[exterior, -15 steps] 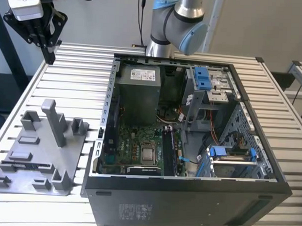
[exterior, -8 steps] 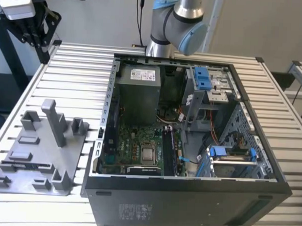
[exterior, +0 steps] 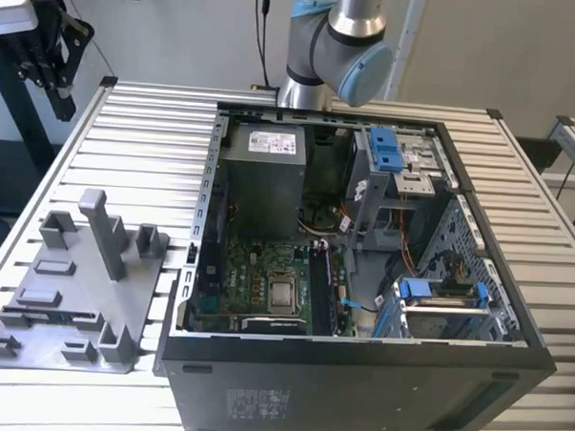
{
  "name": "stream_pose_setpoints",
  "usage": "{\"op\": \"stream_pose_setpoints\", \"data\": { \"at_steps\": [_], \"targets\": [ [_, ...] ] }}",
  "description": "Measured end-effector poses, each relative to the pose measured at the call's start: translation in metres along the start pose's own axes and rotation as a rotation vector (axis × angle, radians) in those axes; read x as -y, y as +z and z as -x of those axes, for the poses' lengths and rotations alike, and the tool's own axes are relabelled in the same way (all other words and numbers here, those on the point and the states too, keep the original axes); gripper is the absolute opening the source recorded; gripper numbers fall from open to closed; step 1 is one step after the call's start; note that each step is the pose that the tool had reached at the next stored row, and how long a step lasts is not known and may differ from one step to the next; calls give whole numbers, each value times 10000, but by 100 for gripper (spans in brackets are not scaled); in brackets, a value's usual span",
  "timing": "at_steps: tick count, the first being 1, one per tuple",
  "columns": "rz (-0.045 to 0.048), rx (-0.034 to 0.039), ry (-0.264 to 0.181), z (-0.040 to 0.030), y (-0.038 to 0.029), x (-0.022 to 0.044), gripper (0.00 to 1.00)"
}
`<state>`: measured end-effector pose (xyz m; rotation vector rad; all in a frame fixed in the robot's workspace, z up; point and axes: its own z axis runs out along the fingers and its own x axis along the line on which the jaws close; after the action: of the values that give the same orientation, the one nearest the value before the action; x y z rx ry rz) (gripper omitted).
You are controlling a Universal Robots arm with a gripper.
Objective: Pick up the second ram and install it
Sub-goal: 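Reach for the second ram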
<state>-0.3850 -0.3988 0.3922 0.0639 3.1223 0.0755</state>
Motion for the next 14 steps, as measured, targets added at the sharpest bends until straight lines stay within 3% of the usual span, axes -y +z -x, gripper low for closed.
{"op": "stream_pose_setpoints", "data": {
  "at_steps": [8, 14],
  "targets": [
    [-1, -5, -3, -234, -3, 9, 11],
    [0, -6, -11, -244, -4, 9, 11]
  ]
}}
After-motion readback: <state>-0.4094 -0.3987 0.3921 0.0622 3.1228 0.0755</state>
